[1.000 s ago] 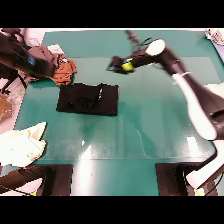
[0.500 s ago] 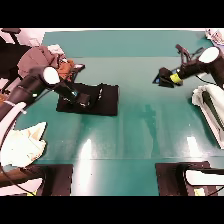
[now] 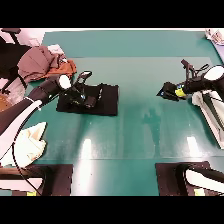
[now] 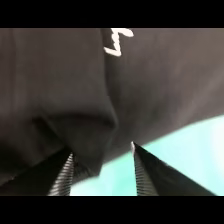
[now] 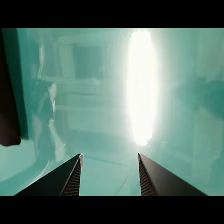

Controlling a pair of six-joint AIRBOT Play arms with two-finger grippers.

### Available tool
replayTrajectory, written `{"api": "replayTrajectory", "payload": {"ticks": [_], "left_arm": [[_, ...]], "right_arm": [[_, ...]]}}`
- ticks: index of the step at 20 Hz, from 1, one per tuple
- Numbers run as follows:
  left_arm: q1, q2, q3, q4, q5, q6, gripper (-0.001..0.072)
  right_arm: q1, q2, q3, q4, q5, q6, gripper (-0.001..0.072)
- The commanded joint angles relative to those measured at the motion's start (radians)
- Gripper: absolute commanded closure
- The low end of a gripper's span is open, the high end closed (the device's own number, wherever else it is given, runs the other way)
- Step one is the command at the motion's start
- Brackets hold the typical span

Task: Fold the shirts.

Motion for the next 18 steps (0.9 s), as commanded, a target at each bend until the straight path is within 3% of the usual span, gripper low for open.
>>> {"api": "replayTrajectory", "payload": {"ticks": [1,2,3,6,11,15,18], "left_arm": [[-0.001,-0.007,-0.001,-0.008,0.068,0.006,0.0398],[-0.001,-0.007,-0.001,-0.006,0.068,0.014,0.0620],[-0.001,-0.007,0.000,-0.001,0.066,0.023,0.0681],[0.000,0.000,0.074,0.114,-0.030,-0.006,0.0682],[0.003,0.040,0.288,0.575,-0.156,-0.218,0.0682],[0.075,0.003,0.292,0.613,-0.128,-0.233,0.0681],[0.132,-0.047,0.292,0.604,-0.026,-0.259,0.0678]], "right_arm": [[-0.002,0.027,-0.037,0.006,-0.010,-0.010,0.0301],[-0.002,0.027,-0.037,0.006,-0.010,-0.010,0.0302],[-0.002,0.027,-0.037,0.007,-0.010,-0.010,0.0302],[0.019,0.026,-0.037,0.005,-0.010,-0.013,0.0302],[0.128,-0.008,-0.037,0.006,-0.021,-0.018,0.0301],[0.227,-0.052,-0.037,0.011,-0.055,-0.018,0.0302],[0.300,-0.074,-0.037,0.084,-0.076,-0.035,0.0301]]}}
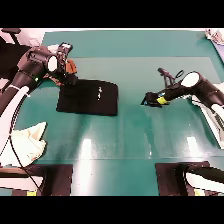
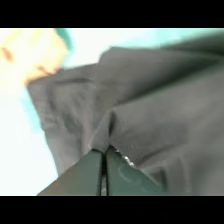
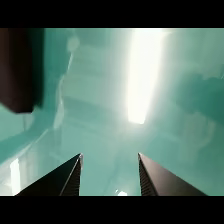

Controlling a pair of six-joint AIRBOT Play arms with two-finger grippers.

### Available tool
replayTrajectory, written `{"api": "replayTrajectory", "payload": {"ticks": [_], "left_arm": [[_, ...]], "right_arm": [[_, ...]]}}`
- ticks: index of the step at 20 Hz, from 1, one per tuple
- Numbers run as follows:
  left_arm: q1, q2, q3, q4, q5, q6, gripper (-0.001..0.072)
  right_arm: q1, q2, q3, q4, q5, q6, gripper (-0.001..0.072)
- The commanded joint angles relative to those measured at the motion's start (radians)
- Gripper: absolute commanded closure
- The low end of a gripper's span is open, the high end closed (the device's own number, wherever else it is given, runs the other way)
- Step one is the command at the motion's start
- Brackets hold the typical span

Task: Fold the shirts.

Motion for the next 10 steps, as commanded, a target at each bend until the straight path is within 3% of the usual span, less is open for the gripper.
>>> {"api": "replayTrajectory", "payload": {"ticks": [1,2,3,4,5,8,10], "left_arm": [[0.058,-0.048,0.010,0.037,0.103,-0.035,0.0429],[0.064,-0.058,0.010,0.037,0.131,-0.035,0.0125],[0.066,-0.064,0.010,0.037,0.152,-0.033,0.0015],[0.066,-0.064,0.011,0.038,0.168,-0.031,0.0013],[0.066,-0.064,0.015,0.038,0.175,-0.032,0.0013],[0.066,-0.050,0.055,0.061,0.109,-0.032,0.0014],[0.066,-0.034,0.098,0.069,-0.021,-0.040,0.0014]], "right_arm": [[0.087,-0.027,0.000,0.086,-0.045,-0.036,0.0301],[0.108,-0.030,0.000,0.109,-0.075,-0.050,0.0296],[0.127,-0.030,0.000,0.109,-0.109,-0.050,0.0212],[0.140,-0.030,0.000,0.110,-0.143,-0.051,0.0107],[0.145,-0.030,0.000,0.110,-0.174,-0.051,0.0083],[0.145,-0.035,0.000,0.111,-0.261,-0.053,0.0083],[0.127,-0.071,0.000,0.224,-0.306,-0.142,0.0083]]}}
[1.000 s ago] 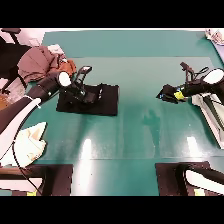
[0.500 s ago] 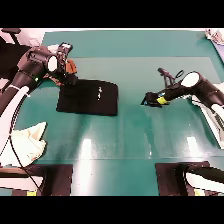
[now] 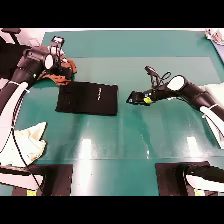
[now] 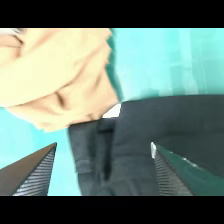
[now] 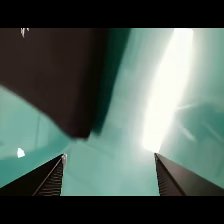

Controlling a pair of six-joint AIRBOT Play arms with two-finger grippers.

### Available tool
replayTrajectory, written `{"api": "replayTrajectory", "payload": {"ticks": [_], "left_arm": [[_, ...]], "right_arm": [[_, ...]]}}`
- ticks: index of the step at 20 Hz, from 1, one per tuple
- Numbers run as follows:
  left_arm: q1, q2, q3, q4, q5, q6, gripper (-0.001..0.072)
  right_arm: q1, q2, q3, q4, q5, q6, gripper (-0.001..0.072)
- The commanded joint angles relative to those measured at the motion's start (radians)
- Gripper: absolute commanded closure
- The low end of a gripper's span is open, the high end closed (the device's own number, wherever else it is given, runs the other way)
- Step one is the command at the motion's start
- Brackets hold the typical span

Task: Fold the shirts.

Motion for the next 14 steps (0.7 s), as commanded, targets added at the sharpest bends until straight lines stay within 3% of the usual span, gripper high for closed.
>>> {"api": "replayTrajectory", "payload": {"ticks": [1,4,5,6,7,9,11,14], "left_arm": [[0.003,0.032,0.045,0.016,-0.177,-0.031,0.0014],[0.003,0.111,0.035,0.014,-0.280,-0.077,0.0016],[0.003,0.143,0.032,0.014,-0.279,-0.082,0.0060],[0.003,0.177,0.032,0.013,-0.275,-0.096,0.0137],[0.003,0.208,0.032,0.011,-0.277,-0.101,0.0155],[0.003,0.254,0.032,0.000,-0.310,-0.105,0.0156],[0.003,0.283,0.032,-0.001,-0.377,-0.105,0.0155],[0.003,0.311,0.032,0.005,-0.444,-0.103,0.0156]], "right_arm": [[-0.023,-0.063,0.000,0.220,-0.094,-0.161,0.0083],[-0.058,-0.193,0.001,0.542,-0.095,-0.397,0.0083],[-0.063,-0.233,0.001,0.602,-0.094,-0.442,0.0083],[-0.061,-0.274,0.003,0.633,-0.094,-0.465,0.0082],[-0.051,-0.317,0.011,0.642,-0.090,-0.481,0.0083],[-0.009,-0.390,0.051,0.661,-0.084,-0.502,0.0083],[0.076,-0.470,0.118,0.776,-0.094,-0.554,0.0083],[0.204,-0.589,0.280,0.851,-0.121,-0.552,0.0110]]}}
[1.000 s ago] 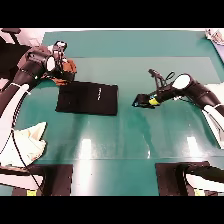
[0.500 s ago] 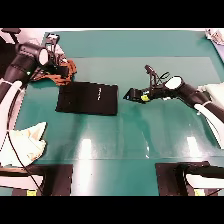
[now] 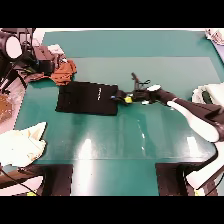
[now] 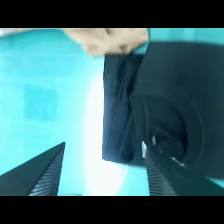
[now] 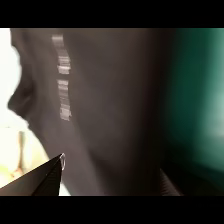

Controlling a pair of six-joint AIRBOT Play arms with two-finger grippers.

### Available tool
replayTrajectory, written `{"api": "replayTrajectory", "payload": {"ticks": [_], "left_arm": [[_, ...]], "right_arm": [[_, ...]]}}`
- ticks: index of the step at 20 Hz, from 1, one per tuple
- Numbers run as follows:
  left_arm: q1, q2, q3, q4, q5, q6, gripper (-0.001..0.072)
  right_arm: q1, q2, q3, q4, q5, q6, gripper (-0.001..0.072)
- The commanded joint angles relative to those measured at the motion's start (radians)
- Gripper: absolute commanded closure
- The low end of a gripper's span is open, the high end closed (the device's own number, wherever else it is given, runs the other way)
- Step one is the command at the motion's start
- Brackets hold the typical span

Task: Fold the shirts.

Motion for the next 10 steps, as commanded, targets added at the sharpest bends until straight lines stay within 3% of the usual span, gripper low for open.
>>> {"api": "replayTrajectory", "payload": {"ticks": [1,2,3,6,10], "left_arm": [[0.000,0.047,0.001,0.005,-0.081,-0.004,0.0155],[0.000,0.058,0.001,0.005,-0.086,-0.004,0.0156],[0.000,0.071,0.001,0.006,-0.094,-0.005,0.0155],[0.000,0.106,0.001,0.001,-0.134,-0.006,0.0156],[0.000,0.144,-0.009,-0.074,-0.161,-0.006,0.0157]], "right_arm": [[0.125,-0.134,0.187,0.100,-0.017,-0.019,0.0268],[0.134,-0.137,0.245,0.095,0.002,-0.019,0.0554],[0.129,-0.124,0.300,0.081,0.023,-0.002,0.0672],[0.027,0.027,0.431,-0.216,0.069,0.328,0.0696],[-0.204,0.231,0.649,-0.870,0.360,0.710,0.0697]]}}
